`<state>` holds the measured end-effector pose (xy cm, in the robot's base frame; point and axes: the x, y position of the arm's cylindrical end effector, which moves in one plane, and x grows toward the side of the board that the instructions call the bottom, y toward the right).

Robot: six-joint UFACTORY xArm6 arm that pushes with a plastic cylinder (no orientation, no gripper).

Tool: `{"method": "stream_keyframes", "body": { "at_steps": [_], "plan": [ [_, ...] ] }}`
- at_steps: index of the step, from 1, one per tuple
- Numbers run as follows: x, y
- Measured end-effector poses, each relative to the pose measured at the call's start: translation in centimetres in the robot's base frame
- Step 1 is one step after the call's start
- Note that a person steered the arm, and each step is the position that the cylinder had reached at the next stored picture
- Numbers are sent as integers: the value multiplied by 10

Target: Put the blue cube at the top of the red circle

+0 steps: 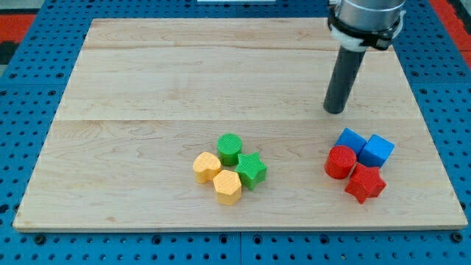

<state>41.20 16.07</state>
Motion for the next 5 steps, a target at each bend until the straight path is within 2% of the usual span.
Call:
{"method": "stream_keyframes", "body": {
  "at_steps": [1,2,3,4,5],
  "plan": [
    [-3,57],
    [44,111],
    [96,121],
    [102,49],
    [102,3]
  ]
}}
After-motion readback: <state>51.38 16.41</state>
